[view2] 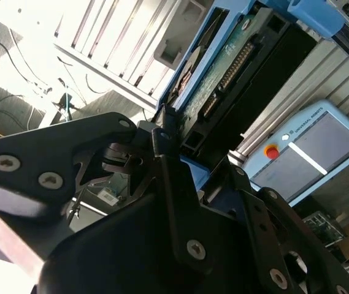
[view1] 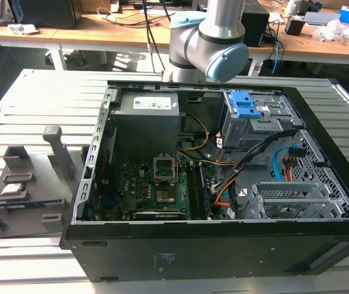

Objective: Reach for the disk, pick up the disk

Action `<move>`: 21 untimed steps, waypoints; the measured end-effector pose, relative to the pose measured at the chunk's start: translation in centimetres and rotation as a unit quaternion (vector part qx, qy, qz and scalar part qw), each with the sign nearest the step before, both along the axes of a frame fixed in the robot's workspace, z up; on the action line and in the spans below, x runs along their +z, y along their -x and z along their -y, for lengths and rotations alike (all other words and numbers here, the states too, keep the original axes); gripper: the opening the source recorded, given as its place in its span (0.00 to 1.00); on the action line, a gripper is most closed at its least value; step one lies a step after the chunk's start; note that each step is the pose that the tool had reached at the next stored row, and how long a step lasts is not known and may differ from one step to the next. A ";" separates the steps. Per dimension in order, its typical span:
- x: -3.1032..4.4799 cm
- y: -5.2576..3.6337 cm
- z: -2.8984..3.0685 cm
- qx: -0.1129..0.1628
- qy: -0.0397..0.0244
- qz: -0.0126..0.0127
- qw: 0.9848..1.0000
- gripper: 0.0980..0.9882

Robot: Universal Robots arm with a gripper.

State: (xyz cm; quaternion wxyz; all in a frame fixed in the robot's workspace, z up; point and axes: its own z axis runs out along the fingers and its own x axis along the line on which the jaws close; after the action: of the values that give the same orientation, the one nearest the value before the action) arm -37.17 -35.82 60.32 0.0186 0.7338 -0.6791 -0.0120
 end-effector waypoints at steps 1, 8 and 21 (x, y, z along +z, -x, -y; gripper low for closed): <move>-0.27 -0.01 0.00 0.000 0.000 0.000 1.000 0.30; -1.86 -0.09 0.00 0.000 0.000 0.000 1.000 0.30; -4.07 -0.42 0.00 0.000 0.000 0.000 1.000 0.30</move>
State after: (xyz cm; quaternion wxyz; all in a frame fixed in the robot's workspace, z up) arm -36.75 -35.82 56.25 0.0188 0.7337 -0.6791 -0.0121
